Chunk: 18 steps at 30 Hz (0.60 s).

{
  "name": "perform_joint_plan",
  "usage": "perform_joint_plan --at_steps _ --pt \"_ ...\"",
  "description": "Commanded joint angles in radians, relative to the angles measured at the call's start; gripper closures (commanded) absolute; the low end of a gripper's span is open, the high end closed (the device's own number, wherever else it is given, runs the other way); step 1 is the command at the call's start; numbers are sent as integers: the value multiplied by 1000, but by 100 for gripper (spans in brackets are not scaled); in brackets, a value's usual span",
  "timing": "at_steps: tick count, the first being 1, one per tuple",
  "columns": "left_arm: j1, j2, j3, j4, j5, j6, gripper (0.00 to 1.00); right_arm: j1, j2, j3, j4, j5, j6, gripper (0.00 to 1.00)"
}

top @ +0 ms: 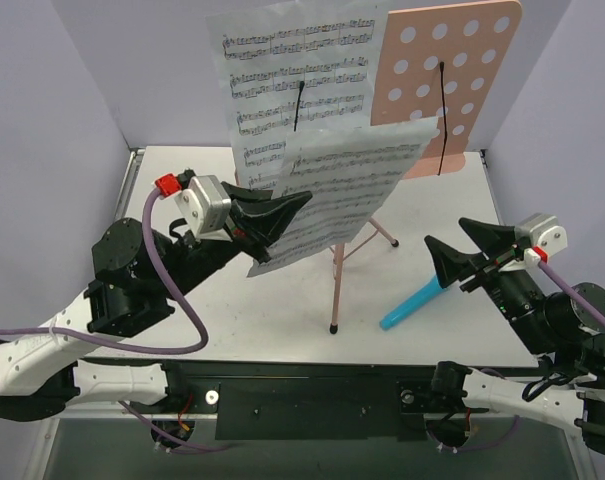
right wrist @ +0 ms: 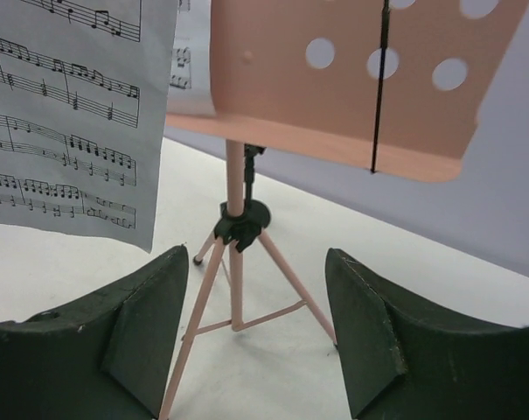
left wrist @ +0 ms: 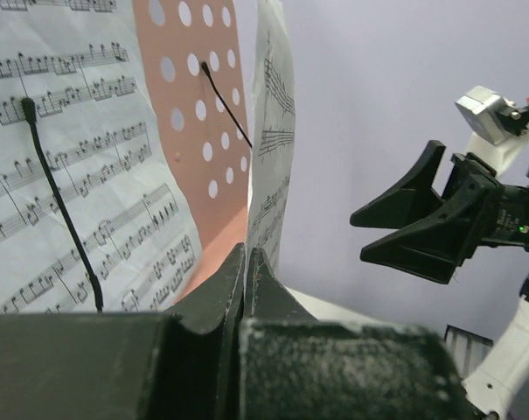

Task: Set up the instrument practice props

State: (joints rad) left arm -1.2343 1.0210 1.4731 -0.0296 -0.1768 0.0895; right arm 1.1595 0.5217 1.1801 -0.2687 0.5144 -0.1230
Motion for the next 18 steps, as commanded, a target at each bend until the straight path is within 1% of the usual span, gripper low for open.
perform_joint_plan --at_steps 1,4,6,8,9,15,18 --pt "15 66 128 -16 -61 49 100 2 72 81 103 107 -162 41" --pt "25 119 174 -10 -52 46 100 2 133 130 120 105 -237 42" --pt "44 146 214 -9 -33 15 100 2 182 196 44 81 -257 42" --pt "68 183 271 -36 11 -6 100 2 225 274 4 73 -271 42" --pt "79 198 295 -35 28 -10 100 2 236 282 3 73 -277 42" --pt "131 229 343 14 94 -51 100 -7 320 375 2 35 -357 41" --pt "159 241 368 56 120 -71 100 -41 360 430 -10 -20 -368 41"
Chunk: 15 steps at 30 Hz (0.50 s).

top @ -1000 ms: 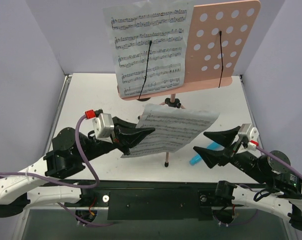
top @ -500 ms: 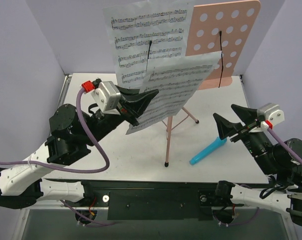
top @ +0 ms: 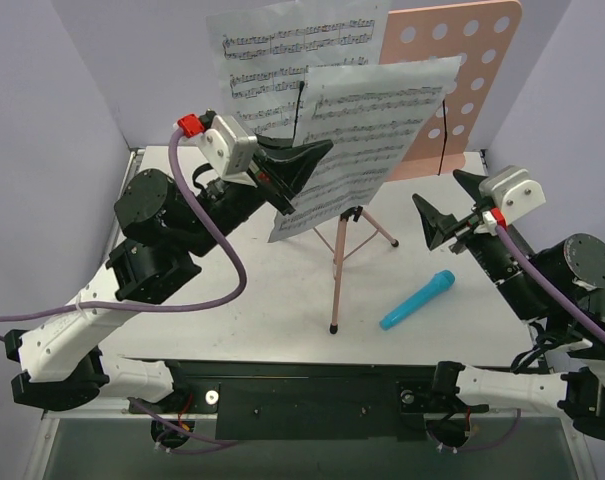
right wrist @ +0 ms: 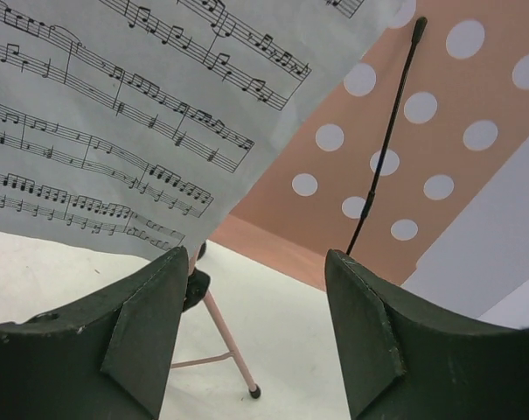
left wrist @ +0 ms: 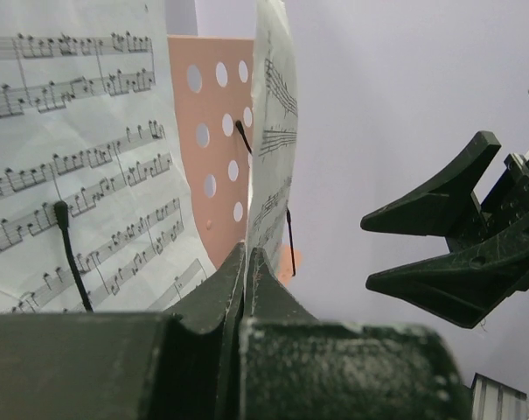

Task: Set up the instrument practice props

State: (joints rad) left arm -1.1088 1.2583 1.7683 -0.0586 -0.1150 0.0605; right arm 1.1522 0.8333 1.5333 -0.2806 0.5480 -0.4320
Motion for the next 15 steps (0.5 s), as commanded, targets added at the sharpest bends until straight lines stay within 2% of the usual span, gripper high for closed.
perform_joint_plan --at_steps 1,6,12,15 --pt "40 7 79 88 64 -47 100 -52 56 89 -12 -72 -51 41" --pt "69 7 88 131 109 -86 100 -254 153 204 -115 -349 45 41" --pt "89 23 123 146 106 -87 100 -353 219 275 -152 -473 59 41" --pt "116 36 126 198 115 -99 100 -443 228 301 -152 -539 107 41"
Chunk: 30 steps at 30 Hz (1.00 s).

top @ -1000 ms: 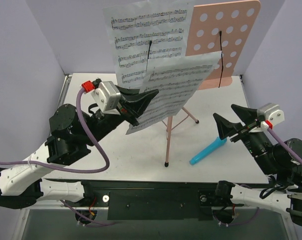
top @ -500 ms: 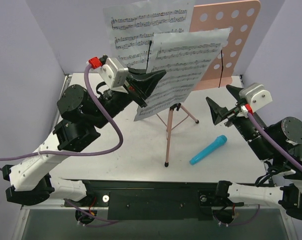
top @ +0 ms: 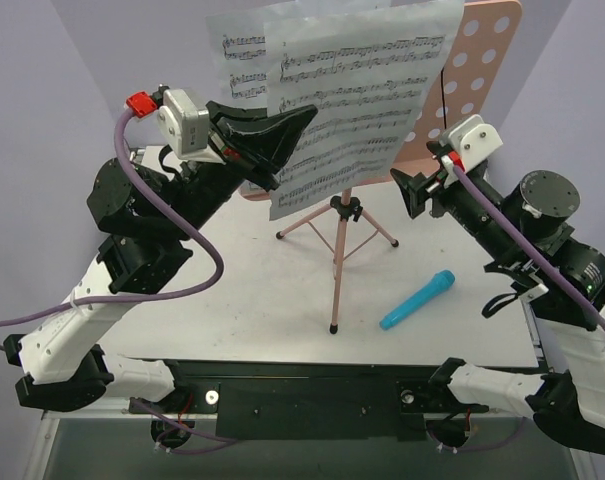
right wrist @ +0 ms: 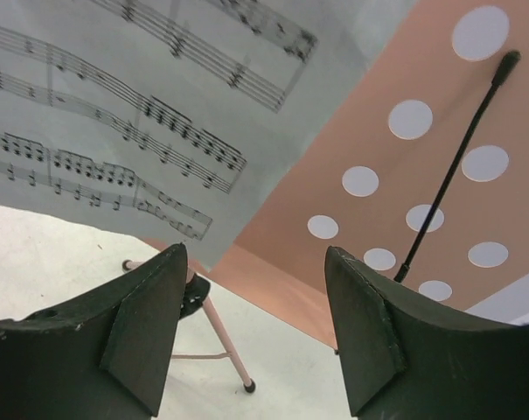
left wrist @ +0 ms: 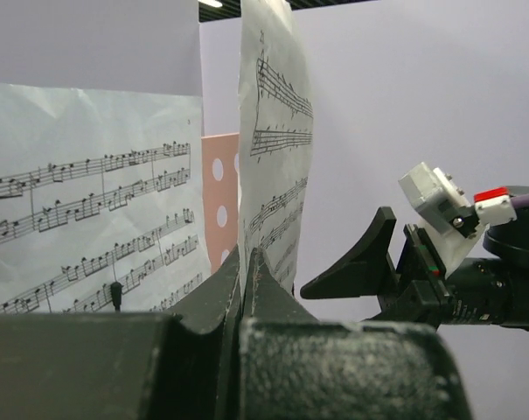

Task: Set up the instrument practice props

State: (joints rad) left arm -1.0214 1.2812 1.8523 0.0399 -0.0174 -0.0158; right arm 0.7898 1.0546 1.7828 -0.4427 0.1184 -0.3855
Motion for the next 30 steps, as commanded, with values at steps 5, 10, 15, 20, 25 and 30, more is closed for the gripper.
perform_joint_plan --at_steps 5,10,15,20,25,30 --pt "60 58 76 115 56 -41 100 -271 34 92 12 -284 148 42" --pt "67 72 78 123 57 -47 100 -440 64 104 67 -460 281 43" --pt "76 69 73 123 51 -46 100 -508 90 130 98 -513 315 44" --pt "95 67 51 143 48 -55 100 -544 134 158 125 -542 346 50" --pt "119 70 42 160 51 -65 100 -555 159 165 140 -531 350 56" --pt "139 76 41 172 63 -82 100 -560 168 168 151 -511 346 60"
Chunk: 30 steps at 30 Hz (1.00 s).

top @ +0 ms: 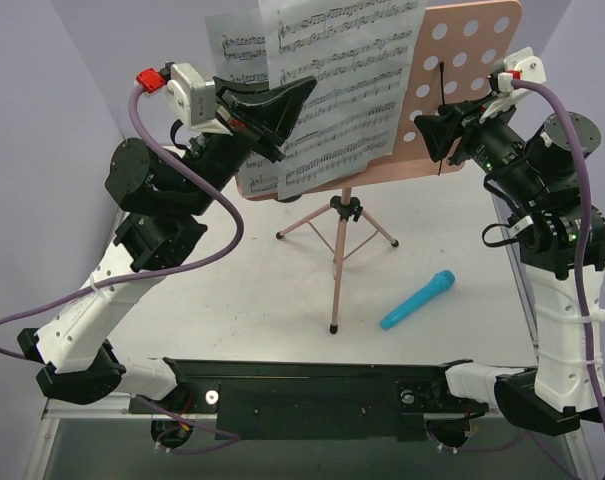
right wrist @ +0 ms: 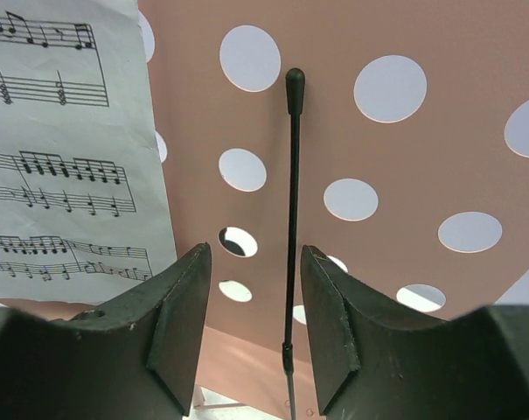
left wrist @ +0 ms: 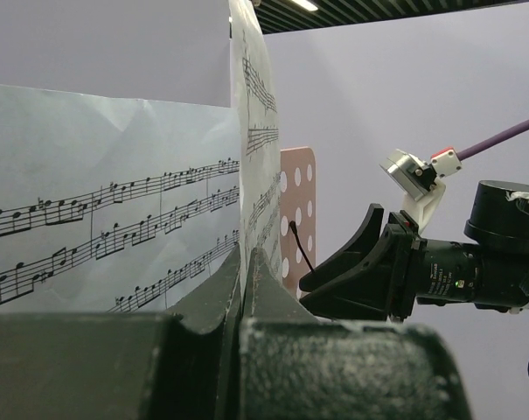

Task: Set up the instrument practice props

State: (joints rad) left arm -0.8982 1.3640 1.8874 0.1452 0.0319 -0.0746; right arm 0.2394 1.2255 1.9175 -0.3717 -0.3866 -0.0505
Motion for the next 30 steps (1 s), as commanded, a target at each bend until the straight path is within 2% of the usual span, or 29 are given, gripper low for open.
perform_joint_plan --at_steps 1,5,8,12,19,25,30 --pt "18 -3 7 68 14 -27 100 -9 -1 35 80 -2 9 61" --pt "22 4 6 82 23 -39 100 -9 -9 20 91 12 6 67" --pt "24 15 4 91 36 -47 100 -9 -24 3 105 35 1 83" --pt "24 32 9 97 51 -54 100 -9 -40 -15 114 66 1 97" --pt "24 64 16 123 59 -80 100 -9 -60 -40 125 77 1 97" --pt "22 70 -51 258 26 -103 100 -9 -107 -150 252 106 51 94" --pt "21 98 -47 283 19 -111 100 -9 -153 -253 362 103 109 94"
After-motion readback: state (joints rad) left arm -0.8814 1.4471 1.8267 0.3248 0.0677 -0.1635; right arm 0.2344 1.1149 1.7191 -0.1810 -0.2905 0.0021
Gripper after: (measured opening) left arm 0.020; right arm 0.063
